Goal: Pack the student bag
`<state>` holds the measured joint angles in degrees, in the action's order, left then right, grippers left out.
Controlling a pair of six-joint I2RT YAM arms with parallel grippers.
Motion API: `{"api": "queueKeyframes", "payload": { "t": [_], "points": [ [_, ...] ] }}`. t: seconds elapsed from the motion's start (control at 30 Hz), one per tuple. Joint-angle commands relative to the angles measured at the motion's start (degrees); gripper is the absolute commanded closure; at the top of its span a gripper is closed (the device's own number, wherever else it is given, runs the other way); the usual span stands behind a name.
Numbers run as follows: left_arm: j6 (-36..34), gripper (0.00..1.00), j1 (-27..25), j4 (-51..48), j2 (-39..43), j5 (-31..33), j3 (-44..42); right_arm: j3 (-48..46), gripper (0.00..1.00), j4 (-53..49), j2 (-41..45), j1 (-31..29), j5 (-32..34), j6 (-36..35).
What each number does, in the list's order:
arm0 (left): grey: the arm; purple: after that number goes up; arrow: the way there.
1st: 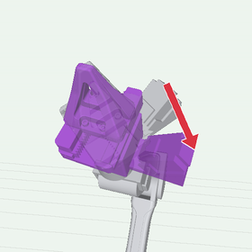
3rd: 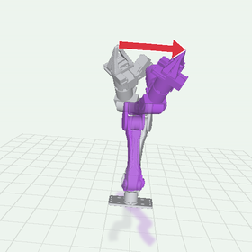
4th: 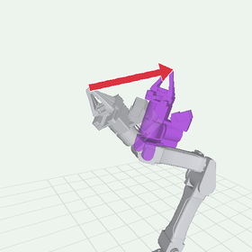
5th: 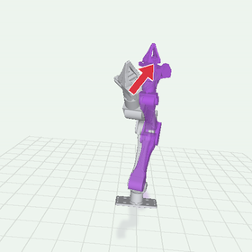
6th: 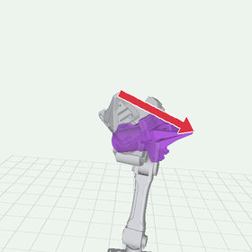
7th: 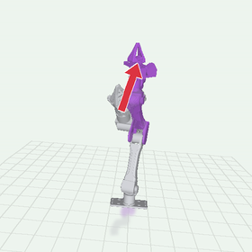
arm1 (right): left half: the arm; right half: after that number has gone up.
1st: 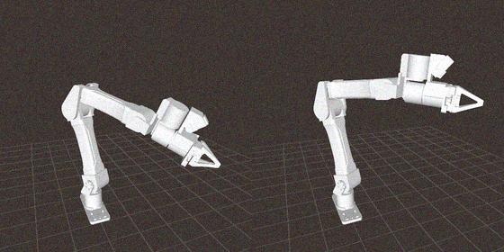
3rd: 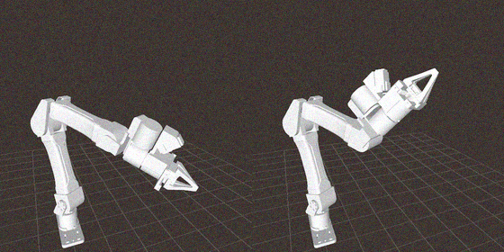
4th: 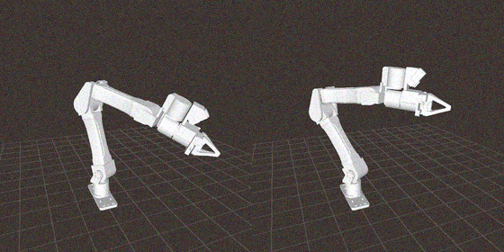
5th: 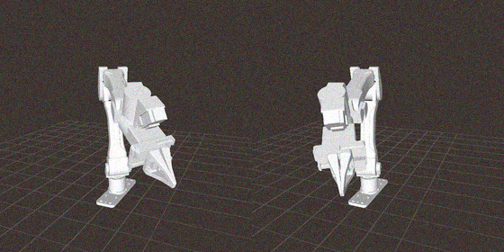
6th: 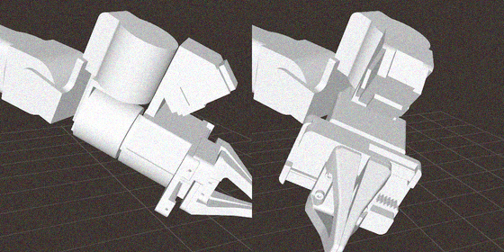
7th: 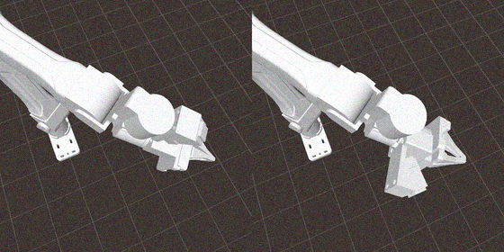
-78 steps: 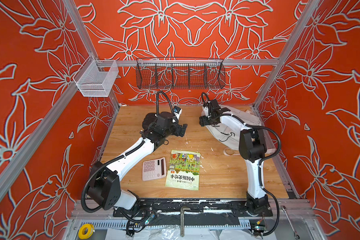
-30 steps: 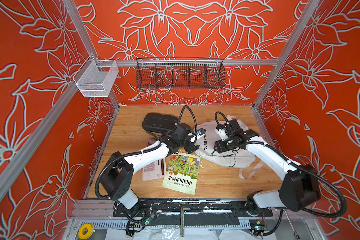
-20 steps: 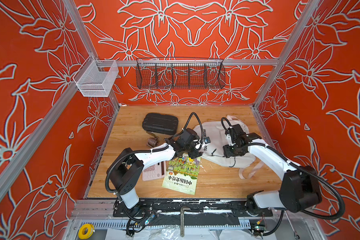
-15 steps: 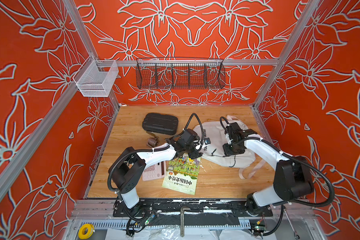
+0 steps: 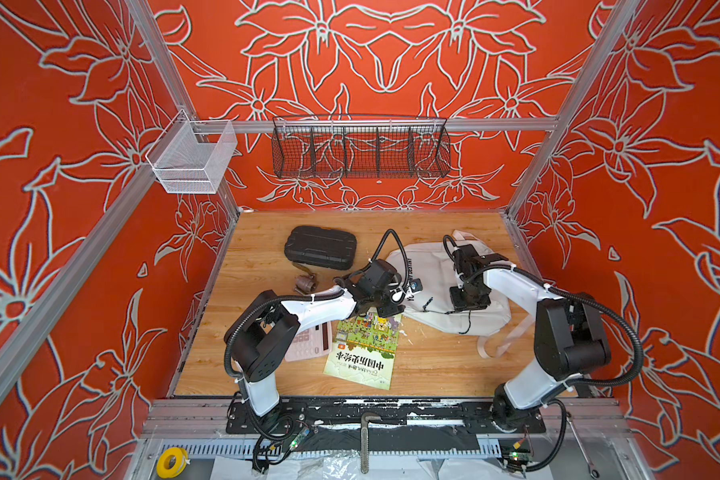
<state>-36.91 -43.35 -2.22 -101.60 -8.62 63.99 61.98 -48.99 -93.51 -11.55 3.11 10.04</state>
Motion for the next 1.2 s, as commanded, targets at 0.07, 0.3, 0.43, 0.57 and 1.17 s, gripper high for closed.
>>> {"api": "queueKeyframes", "payload": {
  "t": [0.07,0.3,0.43,0.57,1.17],
  "points": [
    [-2.4,0.38,-0.4,-0.2,-1.6,0.6,-0.9,0.0,0.59,0.0,1.8,0.0,-4.8,2.0],
    [-1.9,0.38,-0.6,-0.2,-3.1,1.1,-0.8,-0.9,0.59,1.0,0.2,0.0,-4.6,3.6],
    [-1.4,0.38,-0.8,0.1,-2.9,1.5,-1.2,-1.4,0.57,0.2,-2.2,0.0,-2.4,4.0],
    [-1.2,0.38,-1.0,0.0,-2.7,1.8,-0.9,-2.6,0.58,1.5,-2.4,0.1,-3.7,4.6],
    [1.1,0.35,-2.3,2.1,-1.5,1.3,3.3,-2.3,1.0,2.3,3.8,0.0,-9.9,3.5]
  ]
}}
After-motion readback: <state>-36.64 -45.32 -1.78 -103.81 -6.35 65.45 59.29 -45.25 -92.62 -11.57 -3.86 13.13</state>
